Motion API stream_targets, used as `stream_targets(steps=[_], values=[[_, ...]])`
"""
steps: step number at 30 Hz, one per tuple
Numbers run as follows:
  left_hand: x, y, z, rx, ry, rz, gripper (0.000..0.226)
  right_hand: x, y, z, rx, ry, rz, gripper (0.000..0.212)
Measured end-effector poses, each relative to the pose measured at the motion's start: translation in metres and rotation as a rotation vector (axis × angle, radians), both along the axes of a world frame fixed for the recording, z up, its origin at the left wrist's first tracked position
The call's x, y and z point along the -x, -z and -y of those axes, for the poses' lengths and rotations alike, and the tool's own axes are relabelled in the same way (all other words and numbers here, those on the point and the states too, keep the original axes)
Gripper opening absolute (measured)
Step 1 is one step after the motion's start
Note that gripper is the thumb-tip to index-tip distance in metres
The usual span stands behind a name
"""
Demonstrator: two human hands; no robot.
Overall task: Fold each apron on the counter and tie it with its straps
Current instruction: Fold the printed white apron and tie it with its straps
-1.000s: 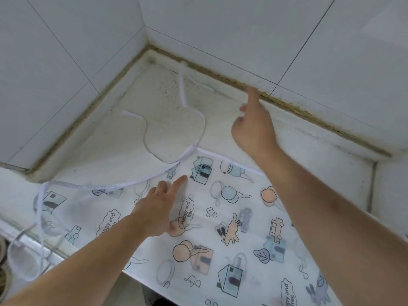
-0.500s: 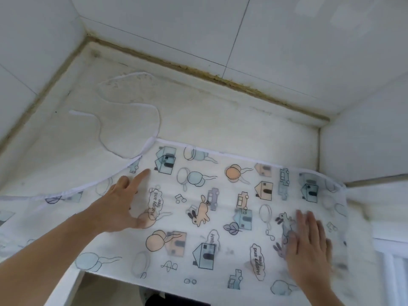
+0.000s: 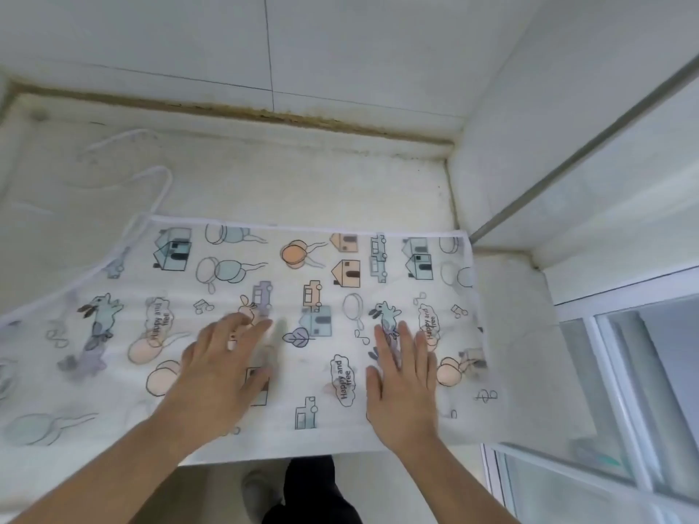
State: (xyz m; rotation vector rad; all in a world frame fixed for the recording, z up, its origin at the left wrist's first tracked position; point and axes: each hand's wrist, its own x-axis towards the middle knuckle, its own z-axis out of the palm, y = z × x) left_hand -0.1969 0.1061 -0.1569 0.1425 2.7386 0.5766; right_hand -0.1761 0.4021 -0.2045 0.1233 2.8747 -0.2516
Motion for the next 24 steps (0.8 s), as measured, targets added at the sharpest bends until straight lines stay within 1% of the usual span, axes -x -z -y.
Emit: stream_targets(steps=[1, 2, 4, 6, 9, 11, 12, 14, 16, 17, 19, 20, 22, 24], values=[[-0.005, 0.004, -0.022, 0.011, 0.046, 0.071, 0.074, -0.002, 0.0, 0.004, 0.005, -0.075, -0.008, 0.064], [-0.009, 0.012, -0.038, 0.067, 0.082, 0.143, 0.08, -0.005, -0.002, 0.005, 0.012, -0.143, -0.011, 0.063], [-0.017, 0.027, -0.052, 0.214, 0.147, 0.188, 0.088, -0.015, -0.003, -0.011, 0.008, -0.189, -0.013, 0.061], [-0.02, 0.03, -0.044, 0.275, 0.185, 0.192, 0.091, -0.023, 0.001, -0.046, -0.031, -0.09, -0.029, 0.059], [-0.02, 0.025, -0.023, 0.312, 0.201, 0.224, 0.098, -0.036, 0.0, -0.101, -0.048, 0.144, -0.042, 0.063], [-0.019, 0.026, -0.014, 0.318, 0.204, 0.213, 0.1, -0.044, -0.004, -0.118, -0.074, 0.214, -0.031, 0.067], [-0.02, 0.029, -0.012, 0.307, 0.202, 0.208, 0.1, -0.048, -0.009, -0.118, -0.085, 0.201, -0.055, 0.069], [-0.024, 0.032, -0.012, 0.269, 0.186, 0.149, 0.101, -0.059, -0.018, -0.108, -0.052, 0.071, -0.078, 0.069], [-0.026, 0.026, -0.017, 0.273, 0.215, 0.078, 0.099, -0.071, -0.018, -0.094, -0.039, -0.096, -0.013, 0.065], [-0.03, 0.023, -0.019, 0.268, 0.258, 0.032, 0.09, -0.075, -0.016, -0.089, -0.05, -0.116, 0.019, 0.063], [-0.04, 0.024, -0.026, 0.204, 0.331, -0.107, 0.068, -0.075, -0.017, -0.079, -0.056, -0.037, 0.033, 0.066], [-0.044, 0.023, -0.031, 0.178, 0.336, -0.138, 0.06, -0.071, -0.021, -0.071, -0.033, -0.017, 0.022, 0.068], [-0.051, 0.022, -0.033, 0.161, 0.324, -0.113, 0.054, -0.065, -0.031, -0.045, 0.088, -0.111, 0.014, 0.069], [-0.054, 0.02, -0.031, 0.153, 0.337, -0.039, 0.063, -0.061, -0.038, -0.016, 0.193, -0.287, 0.037, 0.069]])
